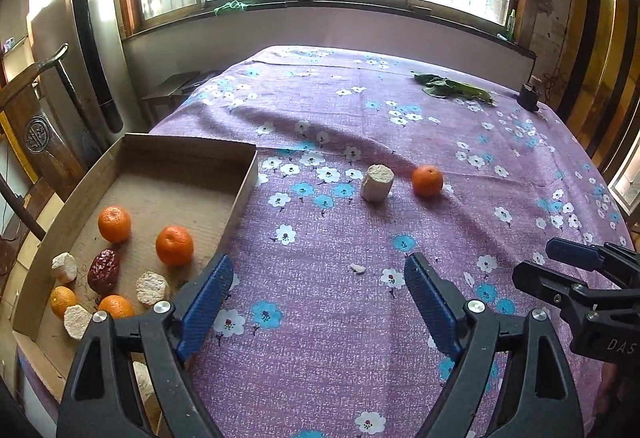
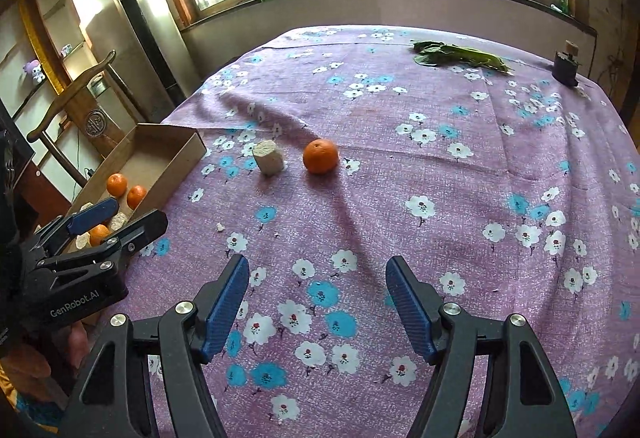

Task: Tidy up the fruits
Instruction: 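Withdraw both grippers toward the last yam slice and mandarin, then grasp the last yam slice with the left gripper while the right grasps the last mandarin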

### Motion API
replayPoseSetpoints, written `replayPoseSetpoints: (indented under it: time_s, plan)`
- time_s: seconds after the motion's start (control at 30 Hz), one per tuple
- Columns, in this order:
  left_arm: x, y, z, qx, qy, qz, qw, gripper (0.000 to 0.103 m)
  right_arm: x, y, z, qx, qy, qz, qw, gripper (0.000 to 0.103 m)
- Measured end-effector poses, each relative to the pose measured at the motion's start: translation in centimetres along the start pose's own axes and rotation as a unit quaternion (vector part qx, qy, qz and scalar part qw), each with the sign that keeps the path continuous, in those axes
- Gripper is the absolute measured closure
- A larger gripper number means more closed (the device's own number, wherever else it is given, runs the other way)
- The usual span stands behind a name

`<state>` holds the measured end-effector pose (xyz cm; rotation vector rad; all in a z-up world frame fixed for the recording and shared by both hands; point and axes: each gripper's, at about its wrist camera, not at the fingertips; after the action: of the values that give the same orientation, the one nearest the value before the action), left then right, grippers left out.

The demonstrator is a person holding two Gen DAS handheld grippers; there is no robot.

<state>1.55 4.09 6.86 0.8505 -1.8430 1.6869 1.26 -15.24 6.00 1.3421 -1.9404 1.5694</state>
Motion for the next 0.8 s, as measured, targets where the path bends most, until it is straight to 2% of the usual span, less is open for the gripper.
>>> replayPoseSetpoints:
  time_s: [0.43, 0.53, 0.73, 0.77, 0.8]
  plan:
    - [-5.9, -3.2, 3.9, -0.035, 0.039, -0.039, 0.9979, 0.016, -1.2, -2.1, 2.1, 0.001, 0.008, -0.016, 1.000, 0.028]
    - [-7.4, -4.3, 4.4, -0.025, 0.044, -0.046, 0.9977, 0.016, -1.6, -2.9, 2.8, 0.000, 0.007, -0.019, 1.000, 0.028]
    - [-10.1, -5.6, 5.4, -0.034, 0.018, -0.045, 0.9982, 0.017, -3.3, -4.5, 3.6, 0.002, 0.002, -0.025, 1.000, 0.028]
    - [-10.5, -5.6, 5.5, -0.037, 0.013, -0.046, 0.9982, 0.022, -3.5, -4.7, 3.6, 0.004, 0.003, -0.025, 1.000, 0.028]
    - [-10.8, -5.6, 5.6, -0.041, 0.008, -0.048, 0.9980, 0.035, -3.9, -5.0, 3.7, 0.007, 0.003, -0.026, 1.000, 0.028]
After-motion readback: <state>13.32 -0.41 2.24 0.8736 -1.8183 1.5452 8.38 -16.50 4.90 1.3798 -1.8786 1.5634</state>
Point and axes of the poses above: each gripper's, at about its wrist camera, not at the fingertips, and x roughly against the way its jaws point, z to its right, y to its underside, and after that the axes turned 10 degrees about -y, right-handed
